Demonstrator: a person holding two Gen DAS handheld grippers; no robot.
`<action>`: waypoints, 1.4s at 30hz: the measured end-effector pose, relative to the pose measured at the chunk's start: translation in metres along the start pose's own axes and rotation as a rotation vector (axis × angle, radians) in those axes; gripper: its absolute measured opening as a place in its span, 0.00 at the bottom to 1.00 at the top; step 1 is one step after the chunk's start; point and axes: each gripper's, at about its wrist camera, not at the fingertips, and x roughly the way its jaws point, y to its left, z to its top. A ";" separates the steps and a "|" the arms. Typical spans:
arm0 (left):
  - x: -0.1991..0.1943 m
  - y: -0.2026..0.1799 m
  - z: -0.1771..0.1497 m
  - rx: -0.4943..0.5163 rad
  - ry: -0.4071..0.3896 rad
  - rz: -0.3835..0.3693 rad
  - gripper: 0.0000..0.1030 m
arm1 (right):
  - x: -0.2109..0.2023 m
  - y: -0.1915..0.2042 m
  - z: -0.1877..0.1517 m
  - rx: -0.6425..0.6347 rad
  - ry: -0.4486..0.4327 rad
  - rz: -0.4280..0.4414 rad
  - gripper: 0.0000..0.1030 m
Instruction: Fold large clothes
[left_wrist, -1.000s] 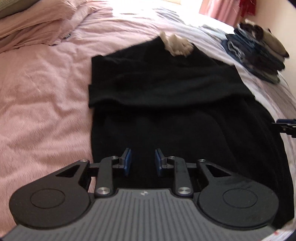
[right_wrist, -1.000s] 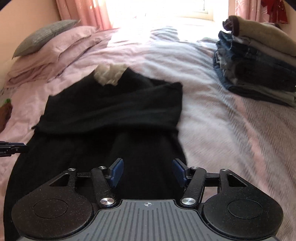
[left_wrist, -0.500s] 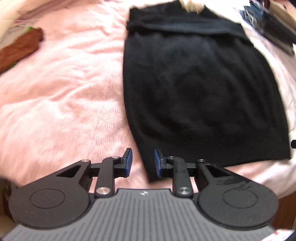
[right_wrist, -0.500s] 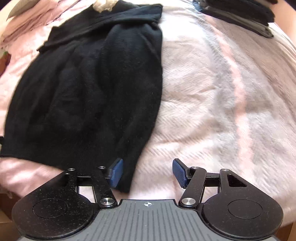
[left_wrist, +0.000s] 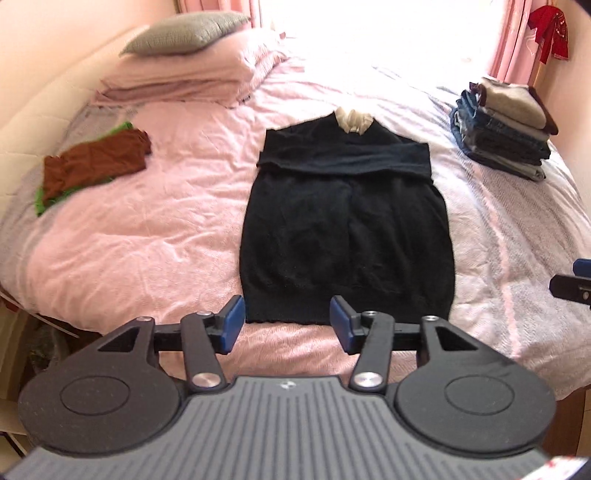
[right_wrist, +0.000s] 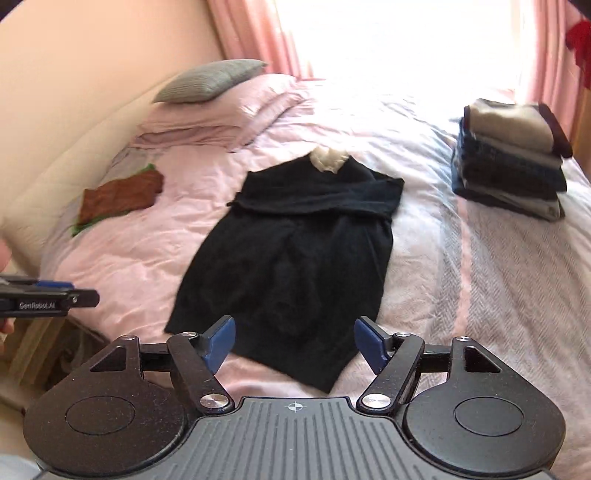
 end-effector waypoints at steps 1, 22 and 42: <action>-0.007 -0.003 0.000 0.003 -0.007 0.002 0.48 | -0.007 0.002 -0.002 -0.001 -0.005 0.006 0.67; -0.003 0.028 -0.007 -0.036 -0.061 -0.161 0.61 | -0.026 -0.045 -0.025 0.225 -0.047 0.064 0.67; 0.325 0.162 -0.022 -0.204 0.203 -0.499 0.56 | 0.200 -0.160 -0.096 0.685 0.036 0.142 0.67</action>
